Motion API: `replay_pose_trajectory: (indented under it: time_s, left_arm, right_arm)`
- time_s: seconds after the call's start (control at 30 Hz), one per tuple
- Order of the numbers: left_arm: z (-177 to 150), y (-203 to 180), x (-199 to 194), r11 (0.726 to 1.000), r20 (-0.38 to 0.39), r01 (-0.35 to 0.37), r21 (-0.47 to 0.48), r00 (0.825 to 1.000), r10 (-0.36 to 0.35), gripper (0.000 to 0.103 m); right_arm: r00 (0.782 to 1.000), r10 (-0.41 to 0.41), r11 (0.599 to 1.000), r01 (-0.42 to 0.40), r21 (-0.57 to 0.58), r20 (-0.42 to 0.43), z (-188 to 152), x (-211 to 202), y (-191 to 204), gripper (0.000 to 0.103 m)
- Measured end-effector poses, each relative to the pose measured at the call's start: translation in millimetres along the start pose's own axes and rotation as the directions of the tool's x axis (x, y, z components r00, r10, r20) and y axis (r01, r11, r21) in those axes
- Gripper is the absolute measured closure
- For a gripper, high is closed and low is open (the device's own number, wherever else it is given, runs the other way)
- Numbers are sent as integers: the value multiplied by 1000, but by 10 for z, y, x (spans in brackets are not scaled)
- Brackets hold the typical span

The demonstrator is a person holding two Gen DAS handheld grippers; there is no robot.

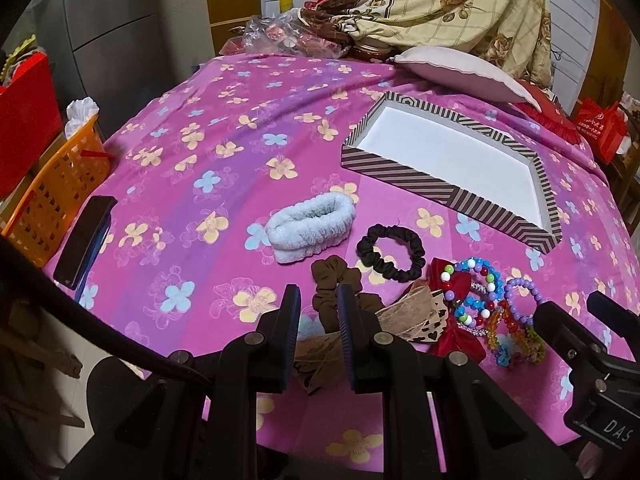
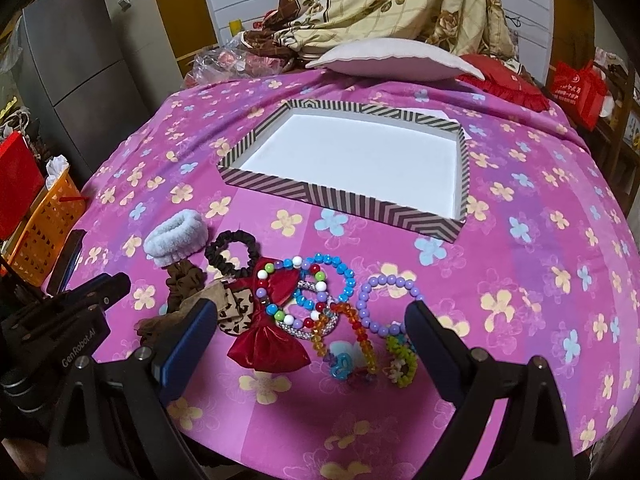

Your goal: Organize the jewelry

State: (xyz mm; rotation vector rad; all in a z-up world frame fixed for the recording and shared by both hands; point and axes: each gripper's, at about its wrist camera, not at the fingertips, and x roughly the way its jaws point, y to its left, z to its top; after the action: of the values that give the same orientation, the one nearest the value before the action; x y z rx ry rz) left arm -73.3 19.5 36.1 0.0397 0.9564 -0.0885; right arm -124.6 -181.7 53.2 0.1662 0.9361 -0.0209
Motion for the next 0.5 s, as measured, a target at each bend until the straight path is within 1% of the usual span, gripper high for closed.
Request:
replay_pose_trajectory:
  time_s: [0.5]
  left_arm:
    - [21, -16, 94, 1000, -23, -4, 2, 1000, 4, 72]
  right_arm:
    - [1000, -2, 1000, 2, -11, -15, -2, 123, 11, 6]
